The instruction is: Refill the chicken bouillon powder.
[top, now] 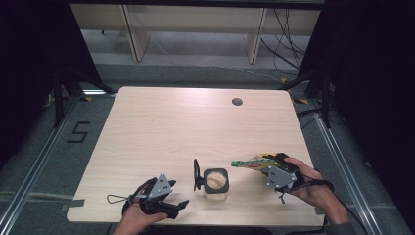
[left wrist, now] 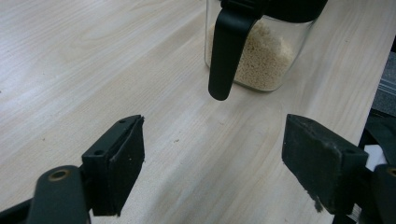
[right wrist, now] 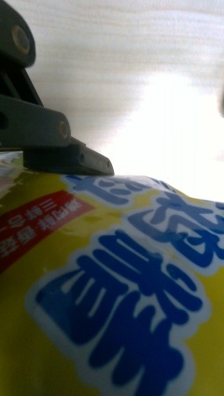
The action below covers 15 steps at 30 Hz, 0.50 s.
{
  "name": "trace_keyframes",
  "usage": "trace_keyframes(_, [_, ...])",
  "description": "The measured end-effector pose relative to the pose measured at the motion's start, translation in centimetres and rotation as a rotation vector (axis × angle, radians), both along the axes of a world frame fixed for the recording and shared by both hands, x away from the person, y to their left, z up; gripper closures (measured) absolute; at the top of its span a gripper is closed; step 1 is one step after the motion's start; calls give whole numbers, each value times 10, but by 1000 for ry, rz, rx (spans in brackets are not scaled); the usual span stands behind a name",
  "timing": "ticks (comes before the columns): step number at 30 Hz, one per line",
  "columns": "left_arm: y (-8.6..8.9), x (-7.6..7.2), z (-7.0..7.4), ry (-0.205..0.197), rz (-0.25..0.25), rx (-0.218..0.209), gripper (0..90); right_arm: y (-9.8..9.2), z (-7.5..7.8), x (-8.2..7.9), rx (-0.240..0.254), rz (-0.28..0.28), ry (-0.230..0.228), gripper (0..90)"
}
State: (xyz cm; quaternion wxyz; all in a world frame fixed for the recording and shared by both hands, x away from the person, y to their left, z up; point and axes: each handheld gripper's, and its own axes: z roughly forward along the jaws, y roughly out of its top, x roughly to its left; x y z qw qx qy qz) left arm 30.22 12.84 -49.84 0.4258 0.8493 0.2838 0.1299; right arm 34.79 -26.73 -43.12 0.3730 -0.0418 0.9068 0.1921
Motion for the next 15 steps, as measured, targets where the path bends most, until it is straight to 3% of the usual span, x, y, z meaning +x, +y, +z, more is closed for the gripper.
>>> trace_keyframes(2, [0, 0, 0, -2, -4, 2, 209, -5, 0, 2, 46, -20, 22, 530])
trace_keyframes(4, [0, 0, 0, 2, 1, -1, 209, -10, 0, 5, 46, -3, 16, 536])
trace_keyframes(8, [0, 0, 0, -2, -1, 1, 208, -16, -4, 9, 106, -35, 19, 541])
trace_keyframes(9, [-1, 0, 0, 2, 1, -2, 209, -17, -7, 7, 129, -81, 34, 542])
trace_keyframes(11, [0, 0, 0, 1, 0, -1, 208, -19, -8, 10, 141, -75, 37, 544])
trace_keyframes(12, [0, 0, 0, 1, 1, 0, 208, -20, -8, 12, 172, -52, 44, 545])
trace_keyframes(13, [0, 0, 0, 1, 1, -1, 209, -22, -8, 11, 204, -72, 75, 546])
trace_keyframes(14, [0, 0, 0, 1, 0, -1, 209, -23, -8, 13, 204, -51, 81, 546])
trace_keyframes(15, [0, 0, 0, 1, -1, -1, 208, -24, -8, 12, 227, -71, 87, 547])
